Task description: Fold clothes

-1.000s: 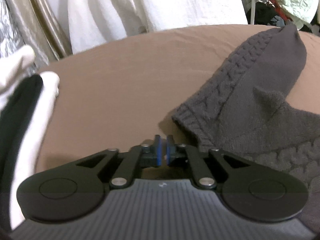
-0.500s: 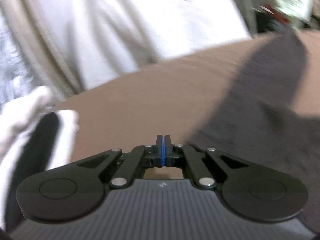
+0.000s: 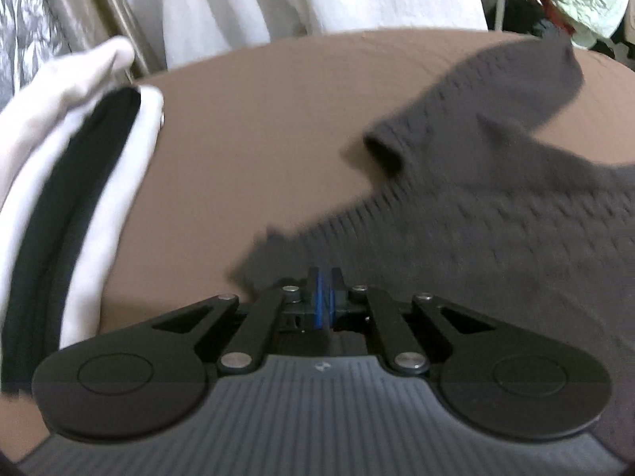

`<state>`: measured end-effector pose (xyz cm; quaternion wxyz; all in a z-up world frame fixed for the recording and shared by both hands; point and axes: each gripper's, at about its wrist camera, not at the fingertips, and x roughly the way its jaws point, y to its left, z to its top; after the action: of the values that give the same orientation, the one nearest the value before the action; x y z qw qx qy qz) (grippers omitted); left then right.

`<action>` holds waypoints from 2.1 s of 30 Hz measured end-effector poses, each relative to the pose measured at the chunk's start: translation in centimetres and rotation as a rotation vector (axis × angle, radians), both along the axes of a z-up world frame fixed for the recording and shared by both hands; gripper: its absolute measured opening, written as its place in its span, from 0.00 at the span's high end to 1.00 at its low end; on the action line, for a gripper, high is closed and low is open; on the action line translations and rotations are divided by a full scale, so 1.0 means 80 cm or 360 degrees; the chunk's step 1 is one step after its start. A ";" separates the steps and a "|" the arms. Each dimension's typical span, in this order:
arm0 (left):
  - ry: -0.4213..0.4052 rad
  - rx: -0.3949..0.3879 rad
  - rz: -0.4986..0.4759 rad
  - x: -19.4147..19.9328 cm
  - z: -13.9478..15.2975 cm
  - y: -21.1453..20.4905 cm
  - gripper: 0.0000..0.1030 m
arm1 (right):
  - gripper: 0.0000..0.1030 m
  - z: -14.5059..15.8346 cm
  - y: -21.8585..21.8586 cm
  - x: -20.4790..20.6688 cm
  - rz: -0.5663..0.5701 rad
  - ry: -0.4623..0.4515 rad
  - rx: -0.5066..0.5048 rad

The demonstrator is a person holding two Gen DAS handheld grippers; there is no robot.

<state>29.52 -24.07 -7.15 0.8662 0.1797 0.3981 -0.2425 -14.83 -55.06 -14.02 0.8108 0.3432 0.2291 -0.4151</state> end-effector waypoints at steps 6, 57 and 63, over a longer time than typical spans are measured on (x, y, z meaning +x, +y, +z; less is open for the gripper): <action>0.0154 0.0035 -0.0006 -0.074 -0.002 0.042 0.57 | 0.40 -0.025 0.087 -0.072 0.0006 0.0021 0.0086; 0.0557 -0.0048 0.0056 -0.170 -0.026 0.146 0.32 | 0.74 -0.045 0.270 0.060 0.1462 0.0382 0.0017; 0.0492 -0.0044 0.0137 -0.156 -0.023 0.154 0.31 | 0.81 0.014 0.283 0.046 0.1790 -0.0197 0.0119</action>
<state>17.03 -11.78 -9.03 0.8066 0.1112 0.5306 -0.2354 -11.13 -32.43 -12.88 0.9063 0.2206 0.3433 0.1100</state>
